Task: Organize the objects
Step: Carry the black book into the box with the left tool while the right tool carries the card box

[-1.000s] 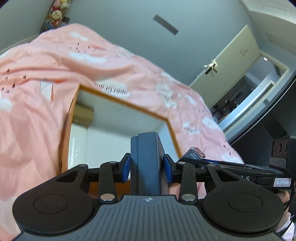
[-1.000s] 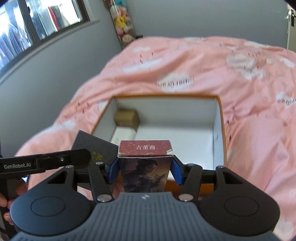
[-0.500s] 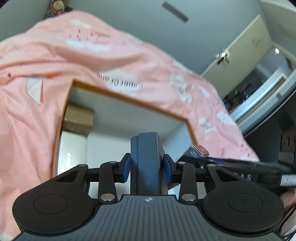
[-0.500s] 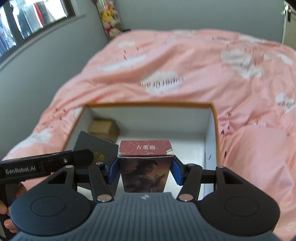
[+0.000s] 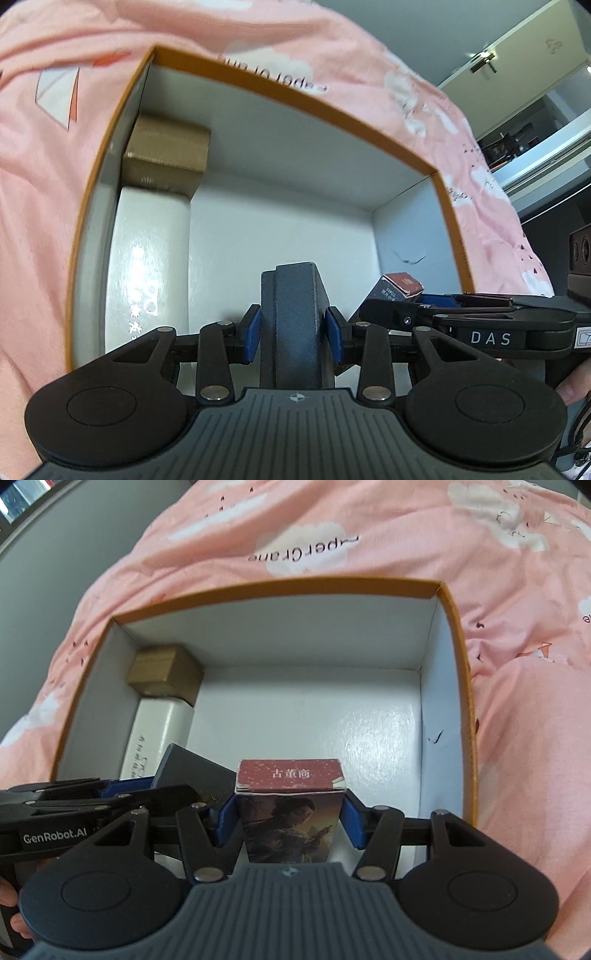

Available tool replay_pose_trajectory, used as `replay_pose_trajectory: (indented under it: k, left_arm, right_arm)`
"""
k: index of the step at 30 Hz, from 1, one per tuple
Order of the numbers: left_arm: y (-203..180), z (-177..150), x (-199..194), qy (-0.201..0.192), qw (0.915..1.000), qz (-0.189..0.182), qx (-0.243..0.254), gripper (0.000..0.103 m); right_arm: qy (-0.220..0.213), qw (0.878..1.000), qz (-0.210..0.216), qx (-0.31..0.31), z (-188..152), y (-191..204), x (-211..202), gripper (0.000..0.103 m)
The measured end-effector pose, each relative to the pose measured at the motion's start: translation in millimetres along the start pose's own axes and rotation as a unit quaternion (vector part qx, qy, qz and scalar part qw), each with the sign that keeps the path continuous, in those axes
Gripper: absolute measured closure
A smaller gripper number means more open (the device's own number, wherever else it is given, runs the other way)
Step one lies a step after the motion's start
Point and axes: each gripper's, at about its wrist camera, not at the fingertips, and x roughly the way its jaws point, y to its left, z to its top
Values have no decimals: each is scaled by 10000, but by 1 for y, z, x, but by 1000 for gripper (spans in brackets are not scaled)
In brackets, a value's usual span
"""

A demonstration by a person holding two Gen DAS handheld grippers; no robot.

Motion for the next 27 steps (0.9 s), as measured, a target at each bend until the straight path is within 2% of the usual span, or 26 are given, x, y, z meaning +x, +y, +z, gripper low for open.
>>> replay_pose_trajectory:
  k: [4,10,13,17,22,27]
  left_arm:
    - [2,2,6,173,9998,21,-45,65]
    - [2,7,7,375,9991,170,-84,64]
    - [-1,7,1,413,9980,479,79,62]
    - [-4,5,-4,515,9961,678,228,59]
    - [-15,0,-5,611,9890,1100,776,51]
    - [-18,-4,-13,603,9861,1152,1036,47]
  right_arm:
    - [176,9998,6,30,3,-2,13,44]
    - [291,9995,17,98,13,-7,22,44]
    - [377,9991,118,156,17,-9,27,44]
    - [527,9978,267,289,20,-11,35,44]
    - [653,9964,310,448,23,-13,45,44]
    - [878,9931,351,689,23,-18,58,44]
